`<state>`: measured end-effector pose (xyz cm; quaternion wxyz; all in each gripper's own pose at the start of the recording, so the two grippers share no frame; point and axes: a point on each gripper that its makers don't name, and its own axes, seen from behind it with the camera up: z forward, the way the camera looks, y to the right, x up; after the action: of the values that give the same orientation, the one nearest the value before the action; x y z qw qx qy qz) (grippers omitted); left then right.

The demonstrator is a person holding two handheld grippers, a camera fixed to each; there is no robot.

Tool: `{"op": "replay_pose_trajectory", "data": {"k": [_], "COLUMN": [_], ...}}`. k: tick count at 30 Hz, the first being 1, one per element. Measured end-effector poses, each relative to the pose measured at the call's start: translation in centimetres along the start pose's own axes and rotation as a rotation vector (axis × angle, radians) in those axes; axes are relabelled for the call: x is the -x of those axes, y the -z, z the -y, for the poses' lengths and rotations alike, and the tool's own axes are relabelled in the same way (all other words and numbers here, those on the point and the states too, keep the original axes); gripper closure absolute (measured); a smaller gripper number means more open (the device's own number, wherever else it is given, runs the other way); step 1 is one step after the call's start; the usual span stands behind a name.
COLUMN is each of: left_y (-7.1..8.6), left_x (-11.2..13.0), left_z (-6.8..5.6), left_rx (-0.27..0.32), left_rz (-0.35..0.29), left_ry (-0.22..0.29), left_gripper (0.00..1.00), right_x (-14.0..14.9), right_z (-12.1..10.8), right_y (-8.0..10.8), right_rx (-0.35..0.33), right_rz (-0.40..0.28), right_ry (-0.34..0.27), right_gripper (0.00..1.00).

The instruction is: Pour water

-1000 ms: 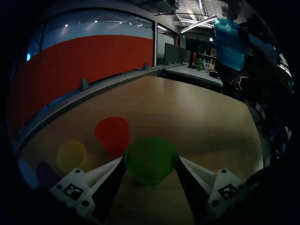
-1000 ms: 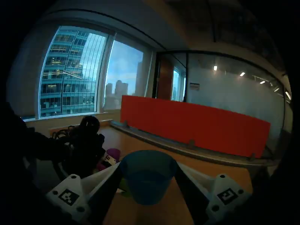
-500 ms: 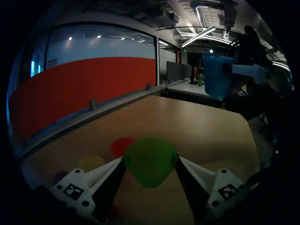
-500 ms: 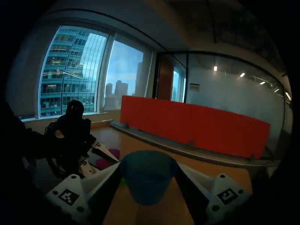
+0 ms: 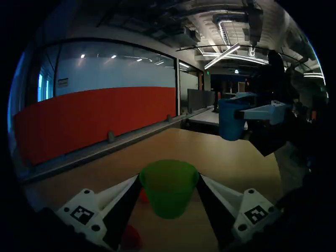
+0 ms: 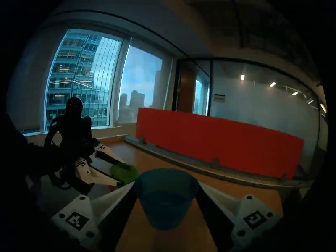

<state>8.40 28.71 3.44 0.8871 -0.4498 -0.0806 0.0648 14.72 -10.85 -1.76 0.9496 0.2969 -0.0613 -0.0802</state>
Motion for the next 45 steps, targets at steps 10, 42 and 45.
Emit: {"op": "replay_pose_trajectory", "data": {"k": [10, 42, 45], "left_y": [1.2, 8.7, 9.1], "left_x": [-0.4, 1.4, 1.6], "left_z": [0.0, -0.4, -0.6], "left_rx": [0.001, -0.029, -0.028], "left_rz": [-0.020, -0.025, -0.024], "left_ry": [-0.004, 0.009, 0.005], "left_gripper": [0.11, 0.11, 0.11], "right_x": [-0.3, -2.1, -2.3], "right_z": [0.4, 5.2, 5.6], "right_y": [-0.1, -2.7, -3.0], "right_rx": [-0.007, -0.153, -0.167], "right_rz": [-0.001, -0.023, -0.027], "right_ry": [0.004, 0.049, 0.058], "right_gripper": [0.08, 0.08, 0.08]}}
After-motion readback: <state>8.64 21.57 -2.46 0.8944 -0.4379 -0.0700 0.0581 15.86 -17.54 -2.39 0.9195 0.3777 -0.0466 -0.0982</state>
